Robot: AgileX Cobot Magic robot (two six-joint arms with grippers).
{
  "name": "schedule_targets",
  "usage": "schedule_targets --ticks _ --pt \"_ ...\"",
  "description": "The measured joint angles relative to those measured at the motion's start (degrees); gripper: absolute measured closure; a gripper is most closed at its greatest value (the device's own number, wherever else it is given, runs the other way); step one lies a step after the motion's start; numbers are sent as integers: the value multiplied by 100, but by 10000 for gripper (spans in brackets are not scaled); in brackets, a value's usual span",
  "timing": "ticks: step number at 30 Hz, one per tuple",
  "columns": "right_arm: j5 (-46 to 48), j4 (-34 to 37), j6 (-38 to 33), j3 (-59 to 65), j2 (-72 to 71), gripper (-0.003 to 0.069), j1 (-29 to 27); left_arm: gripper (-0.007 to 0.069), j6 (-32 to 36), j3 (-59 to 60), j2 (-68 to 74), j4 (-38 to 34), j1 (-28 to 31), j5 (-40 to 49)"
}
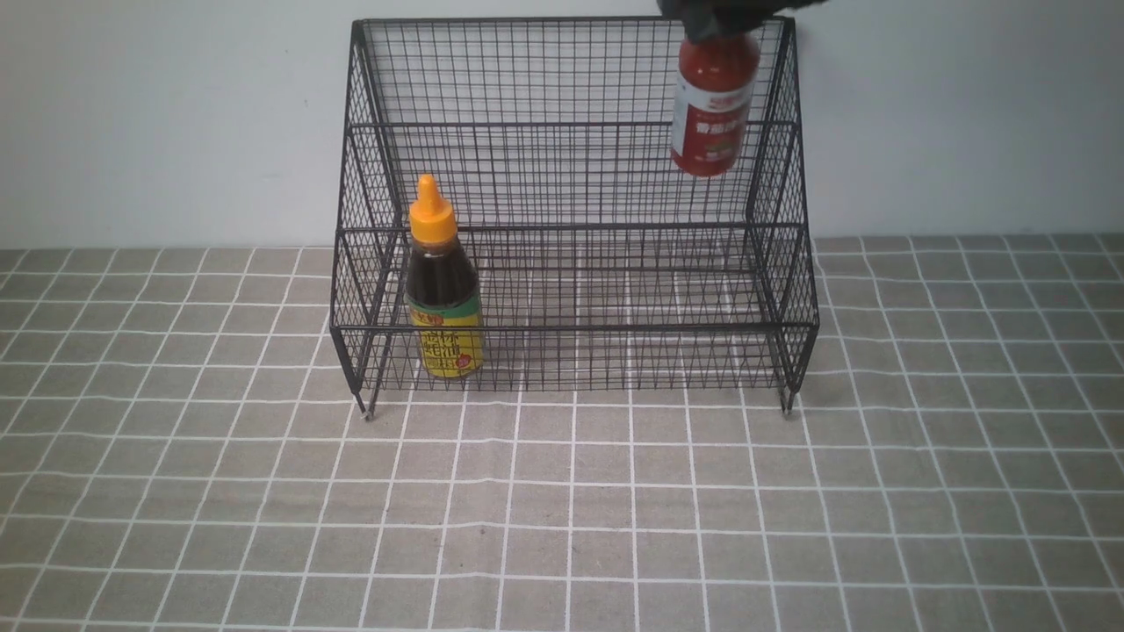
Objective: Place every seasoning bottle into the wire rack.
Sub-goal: Use the right arm to put the condiment bottle back on the shelf
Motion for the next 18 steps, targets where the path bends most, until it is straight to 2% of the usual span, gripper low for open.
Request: schedule_targets --ticks 7,18 --pt "-145 227 18 -5 571 361 -278 631 -57 0 0 0 0 164" --pt "-151 612 18 -5 1308 361 -285 631 -59 0 0 0 0 242"
